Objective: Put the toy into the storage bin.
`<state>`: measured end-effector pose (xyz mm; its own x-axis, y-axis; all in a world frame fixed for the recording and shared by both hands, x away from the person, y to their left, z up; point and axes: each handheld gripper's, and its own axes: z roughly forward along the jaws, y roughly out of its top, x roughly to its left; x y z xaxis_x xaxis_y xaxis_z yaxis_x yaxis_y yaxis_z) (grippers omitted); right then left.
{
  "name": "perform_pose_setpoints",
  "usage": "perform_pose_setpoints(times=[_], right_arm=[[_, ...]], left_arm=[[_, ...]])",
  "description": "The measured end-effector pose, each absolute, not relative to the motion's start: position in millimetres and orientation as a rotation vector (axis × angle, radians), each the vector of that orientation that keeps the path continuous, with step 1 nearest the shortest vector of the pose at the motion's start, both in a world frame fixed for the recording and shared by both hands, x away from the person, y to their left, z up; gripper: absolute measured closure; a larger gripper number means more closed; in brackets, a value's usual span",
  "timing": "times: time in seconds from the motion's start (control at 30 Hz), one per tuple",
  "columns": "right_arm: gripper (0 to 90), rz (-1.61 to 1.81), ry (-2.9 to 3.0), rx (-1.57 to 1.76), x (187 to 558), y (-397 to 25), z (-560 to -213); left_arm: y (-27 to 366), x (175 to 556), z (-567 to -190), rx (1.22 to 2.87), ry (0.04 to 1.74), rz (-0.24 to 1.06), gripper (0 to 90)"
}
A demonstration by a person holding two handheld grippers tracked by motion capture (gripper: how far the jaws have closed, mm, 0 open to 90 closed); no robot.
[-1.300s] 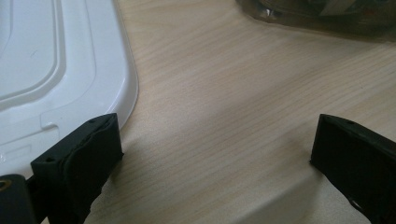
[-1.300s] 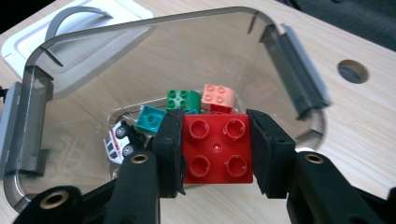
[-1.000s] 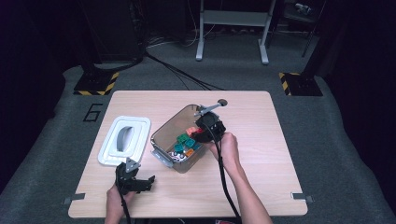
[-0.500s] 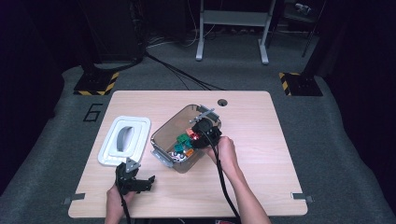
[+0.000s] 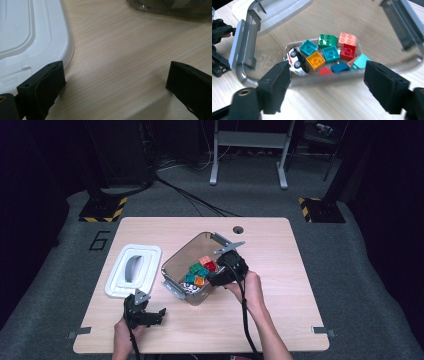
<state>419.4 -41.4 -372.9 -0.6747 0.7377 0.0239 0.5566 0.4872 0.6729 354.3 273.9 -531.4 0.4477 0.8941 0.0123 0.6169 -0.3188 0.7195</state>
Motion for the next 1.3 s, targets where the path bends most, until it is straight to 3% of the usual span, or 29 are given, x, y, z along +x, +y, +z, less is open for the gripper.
perform_pose_setpoints(times=[0.23,0.53,0.87,1.3], right_arm=[[10.8,1.000,2.415,1.190,403.2,-77.6,-392.2],[0.8,1.014,2.343,1.359,391.5,-120.4,-450.7],[0.0,0.955,2.264,1.511,389.9,-148.8,-517.8],[0.0,0.898,2.145,1.420,383.4,-148.2,-529.3]], left_arm=[[274.0,354.5,-531.6,2.051,1.258,0.554,1.8],[274.1,354.5,-531.0,2.051,1.261,0.539,1.8],[274.0,354.4,-531.1,2.049,1.261,0.540,1.9],[273.8,354.6,-531.9,2.040,1.257,0.547,2.2]])
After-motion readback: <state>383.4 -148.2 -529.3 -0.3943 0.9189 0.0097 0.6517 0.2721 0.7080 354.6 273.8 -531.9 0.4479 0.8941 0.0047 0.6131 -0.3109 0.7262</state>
